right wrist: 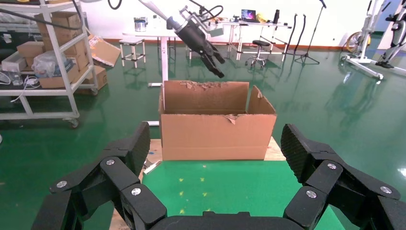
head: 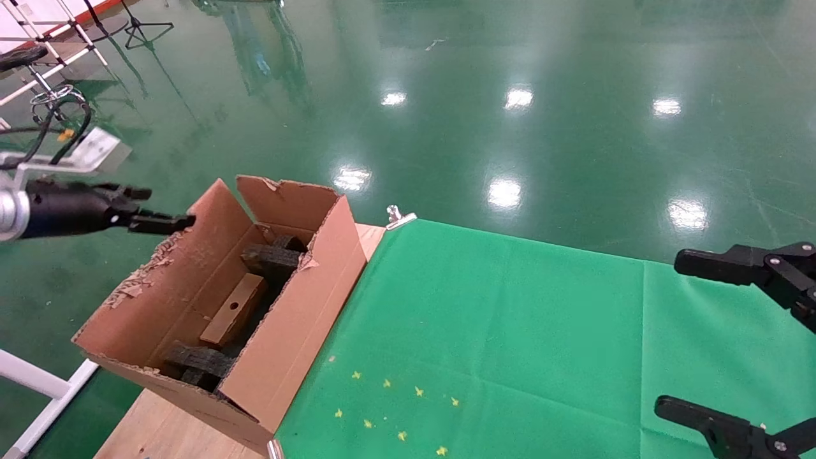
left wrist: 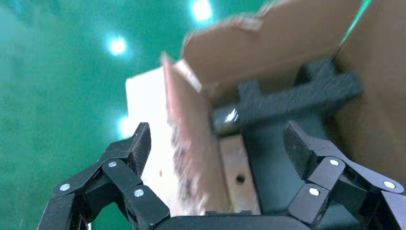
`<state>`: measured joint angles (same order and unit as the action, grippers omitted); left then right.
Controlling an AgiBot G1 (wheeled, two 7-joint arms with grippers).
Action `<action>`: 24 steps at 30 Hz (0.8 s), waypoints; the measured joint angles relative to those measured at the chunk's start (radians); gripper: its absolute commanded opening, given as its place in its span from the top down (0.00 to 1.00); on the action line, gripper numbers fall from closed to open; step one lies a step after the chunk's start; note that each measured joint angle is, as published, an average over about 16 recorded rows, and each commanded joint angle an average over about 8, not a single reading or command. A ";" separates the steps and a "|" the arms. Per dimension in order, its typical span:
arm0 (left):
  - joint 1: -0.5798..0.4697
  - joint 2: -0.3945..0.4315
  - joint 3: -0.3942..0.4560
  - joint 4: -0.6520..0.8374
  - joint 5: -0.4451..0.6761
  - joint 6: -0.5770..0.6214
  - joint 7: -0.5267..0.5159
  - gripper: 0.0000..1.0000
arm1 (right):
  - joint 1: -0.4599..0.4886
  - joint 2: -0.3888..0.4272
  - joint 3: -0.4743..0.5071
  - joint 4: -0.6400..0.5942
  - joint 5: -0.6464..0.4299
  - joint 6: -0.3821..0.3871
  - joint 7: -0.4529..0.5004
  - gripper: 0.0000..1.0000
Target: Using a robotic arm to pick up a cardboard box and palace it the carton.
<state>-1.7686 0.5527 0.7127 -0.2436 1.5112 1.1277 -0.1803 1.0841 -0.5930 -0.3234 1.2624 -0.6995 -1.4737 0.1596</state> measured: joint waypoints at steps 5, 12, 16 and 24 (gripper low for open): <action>0.052 0.004 -0.032 -0.079 -0.059 0.028 0.000 0.00 | 0.000 0.000 0.000 0.000 0.000 0.000 0.000 0.00; 0.136 0.011 -0.085 -0.204 -0.153 0.072 -0.001 0.00 | 0.000 0.000 0.000 0.000 0.000 0.000 0.000 0.00; 0.184 0.015 -0.115 -0.276 -0.207 0.098 -0.002 0.00 | 0.000 0.000 0.000 0.000 0.000 0.000 0.000 0.00; 0.279 0.023 -0.174 -0.418 -0.314 0.148 -0.003 0.00 | 0.000 0.000 0.000 0.000 0.000 0.000 0.000 0.00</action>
<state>-1.4900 0.5760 0.5387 -0.6620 1.1976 1.2758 -0.1831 1.0843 -0.5929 -0.3238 1.2623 -0.6993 -1.4737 0.1593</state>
